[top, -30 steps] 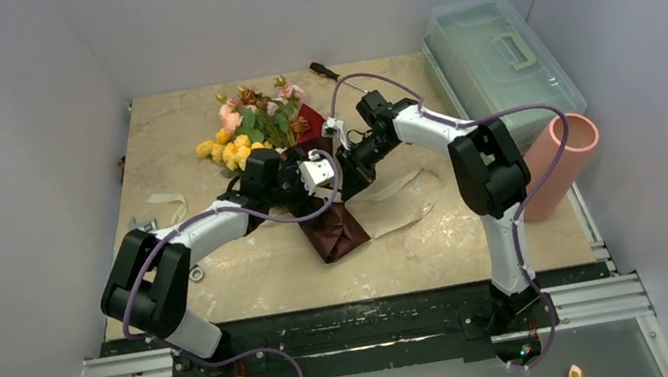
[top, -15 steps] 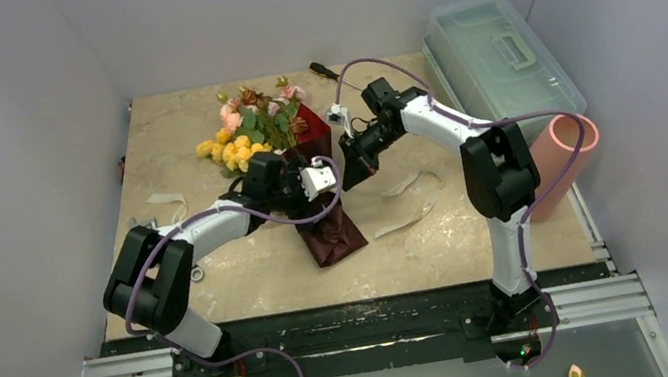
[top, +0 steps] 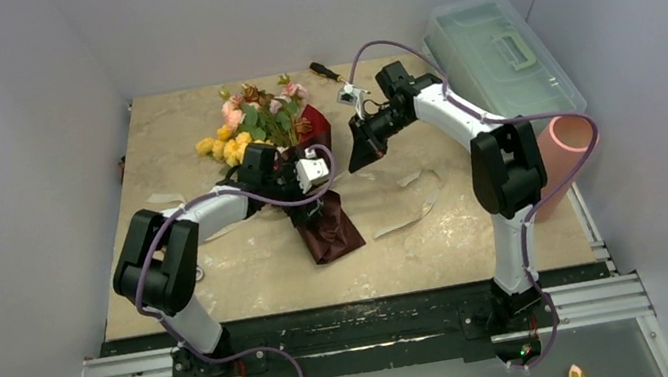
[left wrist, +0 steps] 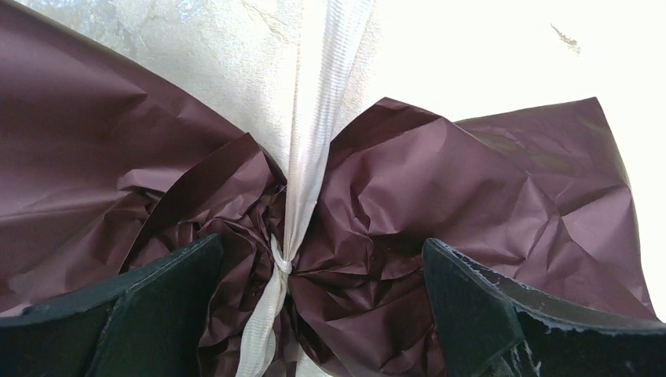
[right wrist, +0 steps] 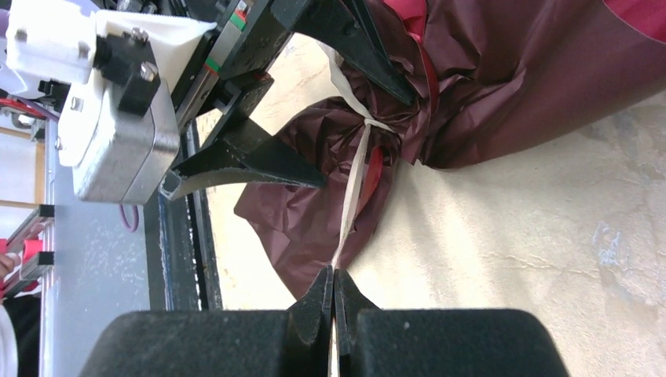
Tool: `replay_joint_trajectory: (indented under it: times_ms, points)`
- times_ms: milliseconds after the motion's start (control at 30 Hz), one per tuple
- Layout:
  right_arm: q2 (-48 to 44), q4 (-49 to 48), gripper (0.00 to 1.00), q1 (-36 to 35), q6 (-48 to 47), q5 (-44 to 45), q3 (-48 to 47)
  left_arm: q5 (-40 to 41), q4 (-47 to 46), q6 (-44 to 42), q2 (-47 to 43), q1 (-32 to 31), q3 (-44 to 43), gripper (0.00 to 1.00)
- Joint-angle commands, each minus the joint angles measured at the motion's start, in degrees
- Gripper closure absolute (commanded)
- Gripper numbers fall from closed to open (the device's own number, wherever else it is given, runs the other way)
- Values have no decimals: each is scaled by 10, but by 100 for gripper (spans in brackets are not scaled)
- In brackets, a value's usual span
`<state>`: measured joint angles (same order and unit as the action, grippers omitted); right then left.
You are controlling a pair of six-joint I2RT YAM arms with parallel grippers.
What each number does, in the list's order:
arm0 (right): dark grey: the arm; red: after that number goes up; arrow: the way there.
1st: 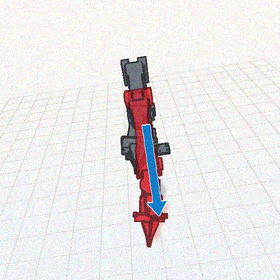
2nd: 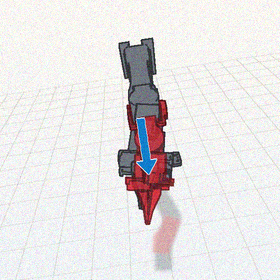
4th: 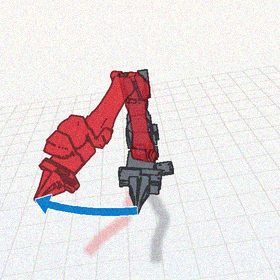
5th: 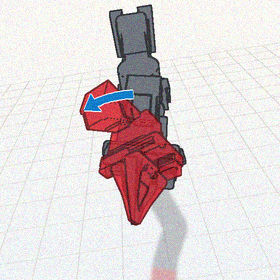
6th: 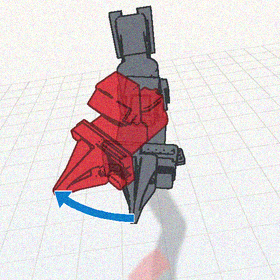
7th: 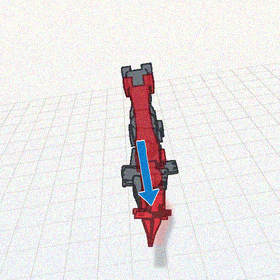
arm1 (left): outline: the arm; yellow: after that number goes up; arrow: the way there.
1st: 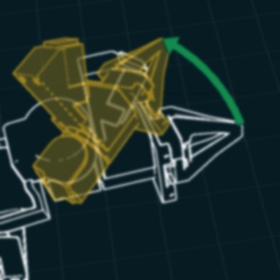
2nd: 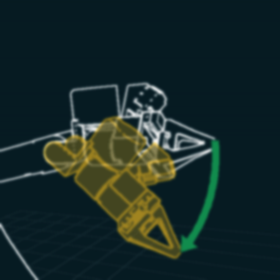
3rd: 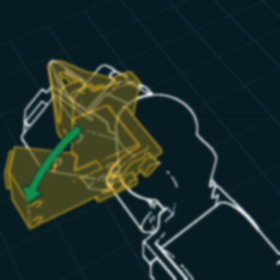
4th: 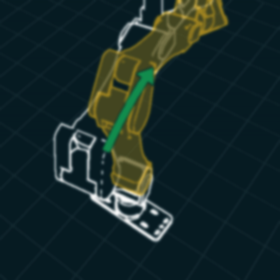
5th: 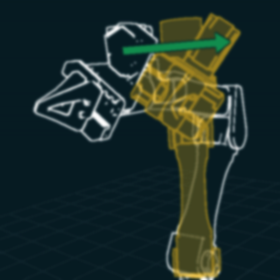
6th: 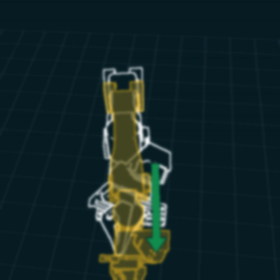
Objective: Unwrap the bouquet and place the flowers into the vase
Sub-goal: Untie the ribbon from the wrapping paper.
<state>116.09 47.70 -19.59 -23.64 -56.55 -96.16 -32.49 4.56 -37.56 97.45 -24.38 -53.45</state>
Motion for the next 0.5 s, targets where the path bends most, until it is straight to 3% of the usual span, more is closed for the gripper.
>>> replay_joint_trajectory:
  times_ms: [0,267,467]
  points:
    - [-38,33,100,21,-19,12,-25,5,69,-23,27,28,-1,0]
    - [-27,81,100,50,-58,13,-52,-9,68,-24,33,39,7,0]
    - [-8,51,100,46,-44,29,-17,-25,50,-17,36,38,-1,0]
